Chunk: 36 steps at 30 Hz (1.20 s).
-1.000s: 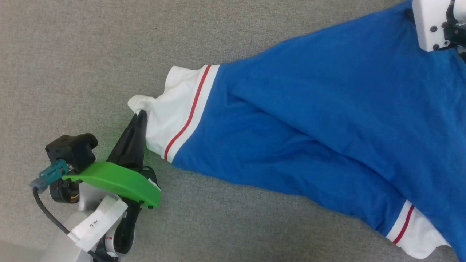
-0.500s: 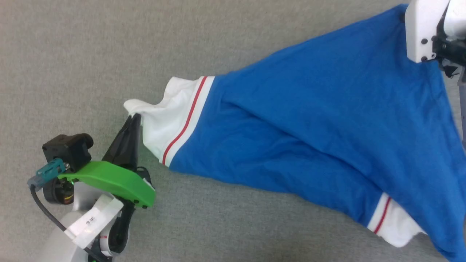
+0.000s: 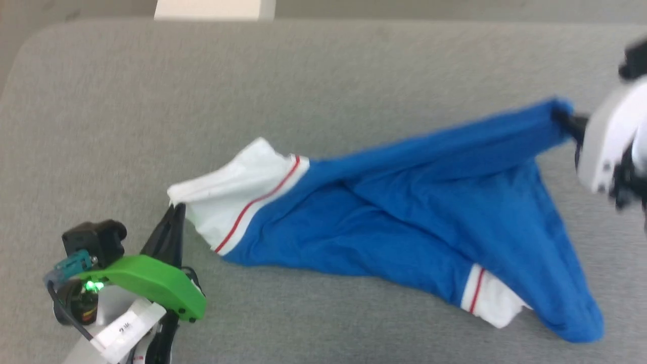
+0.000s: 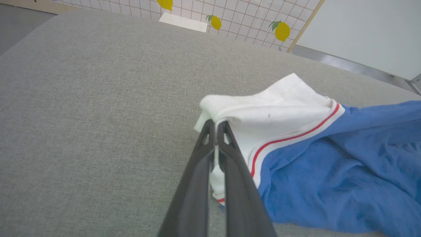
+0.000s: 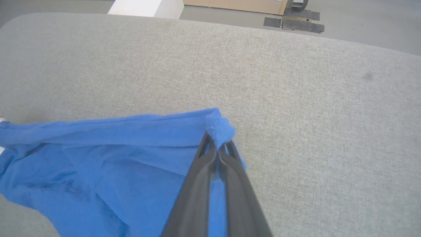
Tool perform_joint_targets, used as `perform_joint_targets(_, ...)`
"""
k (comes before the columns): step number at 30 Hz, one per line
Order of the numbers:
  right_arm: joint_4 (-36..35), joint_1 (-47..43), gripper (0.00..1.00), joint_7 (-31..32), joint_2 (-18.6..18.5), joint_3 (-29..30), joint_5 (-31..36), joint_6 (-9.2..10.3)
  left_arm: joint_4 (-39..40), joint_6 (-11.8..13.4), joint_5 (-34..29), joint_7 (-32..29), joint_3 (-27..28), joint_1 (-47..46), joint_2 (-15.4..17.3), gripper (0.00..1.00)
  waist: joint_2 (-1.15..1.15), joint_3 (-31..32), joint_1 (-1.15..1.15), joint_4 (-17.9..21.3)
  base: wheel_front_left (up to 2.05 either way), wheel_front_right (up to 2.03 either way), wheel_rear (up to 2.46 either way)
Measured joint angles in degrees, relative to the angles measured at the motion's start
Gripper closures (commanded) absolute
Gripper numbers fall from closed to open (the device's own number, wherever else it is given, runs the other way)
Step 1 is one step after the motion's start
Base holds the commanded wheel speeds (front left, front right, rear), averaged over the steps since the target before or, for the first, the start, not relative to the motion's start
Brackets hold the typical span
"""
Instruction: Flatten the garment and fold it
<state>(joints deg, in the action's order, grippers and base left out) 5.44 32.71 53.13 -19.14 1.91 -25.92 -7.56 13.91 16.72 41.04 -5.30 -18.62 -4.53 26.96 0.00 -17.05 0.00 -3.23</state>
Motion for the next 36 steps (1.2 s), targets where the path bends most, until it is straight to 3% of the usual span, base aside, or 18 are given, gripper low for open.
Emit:
perform_joint_targets(12, -11.1, -22.0, 1.00, -1.3, 5.8, 5.4, -3.3, 0.01, -1.1, 0.5, 1.0, -0.2, -0.6, 3.4, -0.2, 1.00, 0.00, 8.1, 0.00, 5.2, 0.00, 0.00, 0.00)
perform_joint_targets(19, -13.4, -28.3, 1.00, -0.6, 8.8, 5.9, -3.7, 0.01, -2.1, 0.5, 1.3, -0.1, -0.8, 3.6, -0.8, 1.00, 0.00, 9.9, 0.00, 7.1, 0.00, 0.00, 0.00)
perform_joint_targets(28, -14.2, -26.7, 1.00, -0.4, 8.6, 5.2, -3.4, 0.01, -2.5, 0.2, 1.9, 0.2, -0.5, 3.4, -1.0, 1.00, 0.00, 9.8, 0.00, 7.4, 0.00, 0.00, 0.00)
perform_joint_targets(36, -11.5, -12.3, 1.00, 1.4, 4.8, 2.4, -3.3, 0.01, -5.2, -3.4, 3.2, -1.8, 1.2, -7.6, 1.1, 1.00, 0.00, 7.8, 0.00, 6.8, 0.00, 0.00, 0.00)
